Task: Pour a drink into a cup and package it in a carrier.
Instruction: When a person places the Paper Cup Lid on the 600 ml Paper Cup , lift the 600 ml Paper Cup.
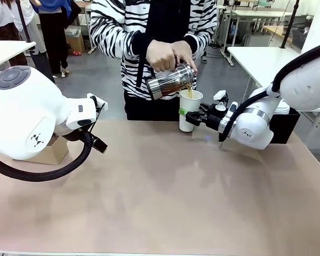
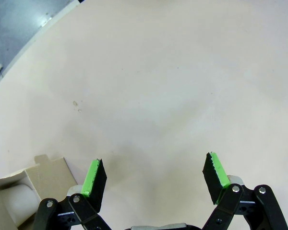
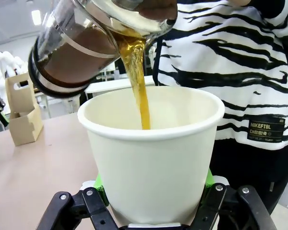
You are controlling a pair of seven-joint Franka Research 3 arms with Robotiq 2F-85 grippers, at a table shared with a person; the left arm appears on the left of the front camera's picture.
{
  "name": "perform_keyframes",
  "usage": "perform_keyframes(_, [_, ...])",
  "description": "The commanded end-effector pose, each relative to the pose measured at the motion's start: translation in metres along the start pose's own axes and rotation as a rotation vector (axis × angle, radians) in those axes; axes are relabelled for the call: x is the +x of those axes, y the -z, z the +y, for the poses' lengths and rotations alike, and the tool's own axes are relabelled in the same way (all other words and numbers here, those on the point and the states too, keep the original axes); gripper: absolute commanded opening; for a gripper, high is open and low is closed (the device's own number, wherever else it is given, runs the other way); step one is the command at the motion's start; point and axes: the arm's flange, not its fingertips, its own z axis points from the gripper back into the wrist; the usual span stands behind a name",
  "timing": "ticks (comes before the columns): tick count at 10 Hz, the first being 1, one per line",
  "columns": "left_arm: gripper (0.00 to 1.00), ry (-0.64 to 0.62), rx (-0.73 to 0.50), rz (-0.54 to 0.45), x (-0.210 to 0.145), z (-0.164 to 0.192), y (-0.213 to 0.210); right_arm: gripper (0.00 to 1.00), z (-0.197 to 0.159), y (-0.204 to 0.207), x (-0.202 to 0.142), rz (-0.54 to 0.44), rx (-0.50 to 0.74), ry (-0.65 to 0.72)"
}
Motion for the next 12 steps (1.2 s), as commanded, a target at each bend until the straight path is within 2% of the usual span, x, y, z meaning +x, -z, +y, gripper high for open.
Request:
perform_keyframes(1, [1.00,-0.001,-0.002,-0.002,0.0000,0.0000,-0.0005,0.80,0.0022,0.0007,0.0040,0.004,-0.003,-0.002])
perform_keyframes(12, [1.00,-0.001,-0.002,-0.002,0.0000,0.0000,-0.0005,0.80,0.0022,0.0007,0.0040,0.004,-0.003,-0.002])
